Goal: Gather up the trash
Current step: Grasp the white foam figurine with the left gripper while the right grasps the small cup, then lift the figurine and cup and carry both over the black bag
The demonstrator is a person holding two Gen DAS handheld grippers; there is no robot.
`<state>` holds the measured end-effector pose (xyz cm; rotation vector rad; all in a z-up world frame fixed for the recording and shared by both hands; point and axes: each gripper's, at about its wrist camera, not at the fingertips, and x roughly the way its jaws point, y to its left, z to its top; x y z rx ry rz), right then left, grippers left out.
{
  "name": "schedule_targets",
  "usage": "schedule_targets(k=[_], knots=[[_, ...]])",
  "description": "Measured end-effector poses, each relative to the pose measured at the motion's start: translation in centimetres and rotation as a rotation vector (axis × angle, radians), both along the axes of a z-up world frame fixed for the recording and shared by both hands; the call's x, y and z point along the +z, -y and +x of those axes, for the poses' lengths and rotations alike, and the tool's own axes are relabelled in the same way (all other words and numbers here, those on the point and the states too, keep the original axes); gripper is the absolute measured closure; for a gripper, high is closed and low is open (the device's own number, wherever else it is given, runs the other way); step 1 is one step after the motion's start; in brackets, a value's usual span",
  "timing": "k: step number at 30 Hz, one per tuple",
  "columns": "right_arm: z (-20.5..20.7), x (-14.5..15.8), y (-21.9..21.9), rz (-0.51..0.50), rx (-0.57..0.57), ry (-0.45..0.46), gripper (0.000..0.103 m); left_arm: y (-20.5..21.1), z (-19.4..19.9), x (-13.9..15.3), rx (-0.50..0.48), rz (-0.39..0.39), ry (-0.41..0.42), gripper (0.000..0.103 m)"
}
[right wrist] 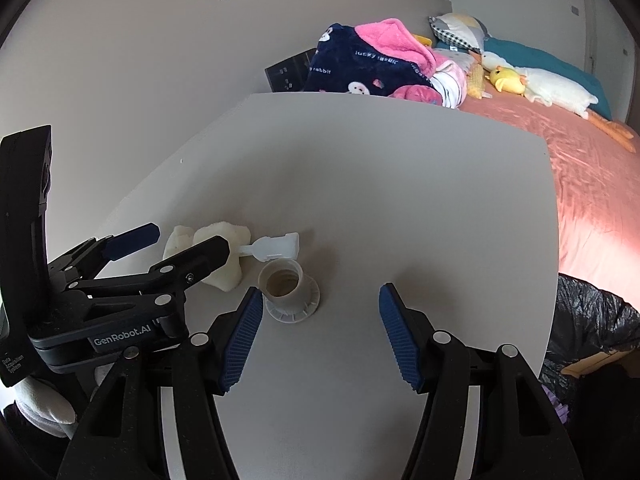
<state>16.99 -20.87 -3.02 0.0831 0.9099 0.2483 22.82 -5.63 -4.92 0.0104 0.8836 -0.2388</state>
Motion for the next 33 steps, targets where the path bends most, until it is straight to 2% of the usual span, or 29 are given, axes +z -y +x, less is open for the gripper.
schedule_targets(k=[6, 8, 10, 18, 23, 33], knots=[[0.6, -0.2, -0.3, -0.003, 0.027, -0.002, 0.055, 0.2, 0.3, -0.5, -0.012, -0.001, -0.032, 0.024], [0.8, -0.3, -0.4, -0.006, 0.036, -0.002, 0.064, 0.4, 0.3, -0.5, -0.022, 0.001, -0.030, 0.028], [1.1, -0.4, -0.4, 0.000, 0.053, -0.009, 0.071, 0.7, 0.1, -0.4, -0.036, 0.000, -0.025, 0.037], [0.7, -0.3, 0.2, 0.019, 0.043, -0.021, 0.072, 0.7, 0.0, -0.3, -0.023, -0.013, -0.016, 0.045], [0.4, 0.1, 1.2, 0.035, 0.021, -0.024, 0.072, 0.7, -0.4, -0.2, -0.012, -0.021, -0.011, 0.047], [-1.3, 1.6, 4.3, 0.073, -0.027, -0.013, 0.072, 0.8, -2.1, 1.2, 0.008, -0.137, 0.002, 0.047]])
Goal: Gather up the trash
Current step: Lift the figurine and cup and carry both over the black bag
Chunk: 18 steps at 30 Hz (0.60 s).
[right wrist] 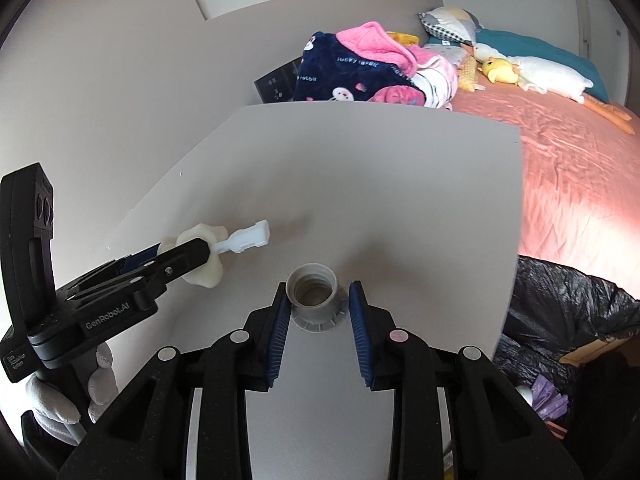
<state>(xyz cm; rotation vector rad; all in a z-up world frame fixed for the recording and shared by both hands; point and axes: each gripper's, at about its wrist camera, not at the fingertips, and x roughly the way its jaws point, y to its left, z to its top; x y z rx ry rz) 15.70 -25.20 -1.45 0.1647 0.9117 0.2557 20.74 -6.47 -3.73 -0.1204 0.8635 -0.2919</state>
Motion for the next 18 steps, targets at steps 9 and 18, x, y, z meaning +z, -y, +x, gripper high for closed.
schedule_targets(k=[9, 18], knots=[[-2.3, 1.7, 3.3, 0.024, -0.054, 0.025, 0.072, 2.6, -2.5, 1.1, -0.028, -0.039, 0.018, 0.047], [-5.1, 3.5, 5.5, 0.030, -0.083, 0.063, 0.071, 5.3, -4.9, 2.7, -0.068, -0.058, 0.054, 0.047]])
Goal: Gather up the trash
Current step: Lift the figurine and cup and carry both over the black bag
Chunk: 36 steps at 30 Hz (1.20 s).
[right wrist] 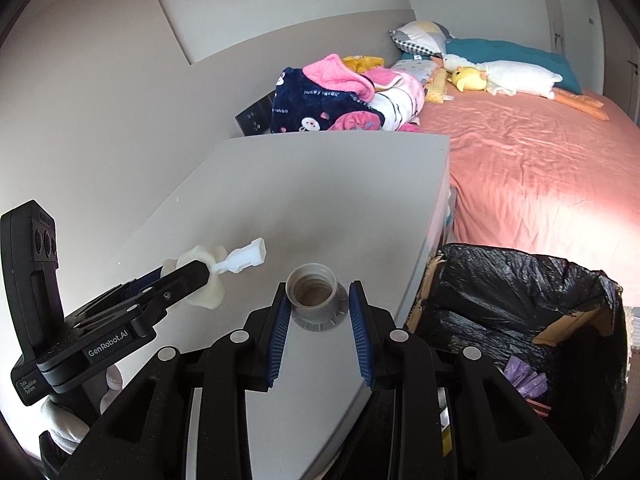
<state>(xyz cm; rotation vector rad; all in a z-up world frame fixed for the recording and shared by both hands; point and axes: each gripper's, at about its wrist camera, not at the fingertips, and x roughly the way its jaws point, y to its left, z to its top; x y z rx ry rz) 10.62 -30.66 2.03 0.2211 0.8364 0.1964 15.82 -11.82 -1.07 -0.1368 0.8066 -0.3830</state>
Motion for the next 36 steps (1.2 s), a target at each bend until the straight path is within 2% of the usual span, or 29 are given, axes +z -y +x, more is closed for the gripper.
schedule_targets(k=[16, 36], knots=[[-4.9, 2.5, 4.3, -0.005, -0.071, 0.061, 0.071, 5.1, -3.6, 1.7, -0.089, -0.021, 0.036, 0.047], [-9.4, 3.5, 9.2, -0.007, -0.159, 0.098, 0.071, 11.2, -6.6, 2.3, -0.200, -0.015, 0.061, 0.047]])
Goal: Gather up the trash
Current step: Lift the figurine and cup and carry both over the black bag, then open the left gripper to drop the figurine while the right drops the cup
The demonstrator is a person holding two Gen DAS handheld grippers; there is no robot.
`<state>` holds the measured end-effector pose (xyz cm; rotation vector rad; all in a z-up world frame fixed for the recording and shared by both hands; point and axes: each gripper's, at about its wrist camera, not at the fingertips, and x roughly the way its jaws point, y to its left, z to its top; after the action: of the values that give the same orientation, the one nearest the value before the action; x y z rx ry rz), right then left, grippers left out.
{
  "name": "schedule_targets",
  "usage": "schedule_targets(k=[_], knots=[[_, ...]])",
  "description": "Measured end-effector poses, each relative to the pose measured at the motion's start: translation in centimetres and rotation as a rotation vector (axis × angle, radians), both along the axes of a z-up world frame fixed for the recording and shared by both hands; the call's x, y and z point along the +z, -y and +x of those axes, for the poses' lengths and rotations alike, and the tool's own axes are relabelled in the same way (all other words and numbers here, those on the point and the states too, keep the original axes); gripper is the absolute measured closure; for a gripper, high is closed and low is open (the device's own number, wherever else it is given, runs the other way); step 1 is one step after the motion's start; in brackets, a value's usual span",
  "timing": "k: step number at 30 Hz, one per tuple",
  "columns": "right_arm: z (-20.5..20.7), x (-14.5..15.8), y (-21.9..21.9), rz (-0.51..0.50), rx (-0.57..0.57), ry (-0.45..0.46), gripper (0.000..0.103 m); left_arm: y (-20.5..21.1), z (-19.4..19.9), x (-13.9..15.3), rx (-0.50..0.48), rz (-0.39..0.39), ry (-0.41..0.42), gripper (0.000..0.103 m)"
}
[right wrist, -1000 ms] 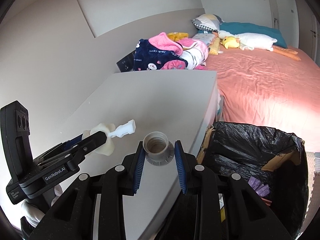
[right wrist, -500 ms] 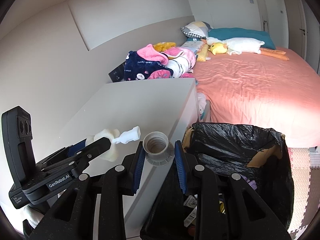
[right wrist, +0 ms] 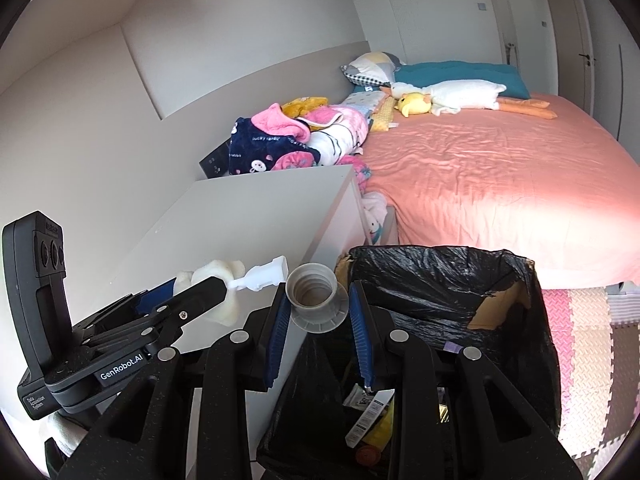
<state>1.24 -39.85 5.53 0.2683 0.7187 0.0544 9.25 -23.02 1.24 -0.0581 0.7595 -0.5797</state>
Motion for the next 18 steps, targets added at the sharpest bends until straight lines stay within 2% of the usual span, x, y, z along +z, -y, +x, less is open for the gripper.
schedule_targets(k=[18], knots=[[-2.9, 0.6, 5.7, 0.013, -0.128, 0.025, 0.071, 5.1, -0.4, -0.5, -0.121, 0.013, -0.006, 0.047]])
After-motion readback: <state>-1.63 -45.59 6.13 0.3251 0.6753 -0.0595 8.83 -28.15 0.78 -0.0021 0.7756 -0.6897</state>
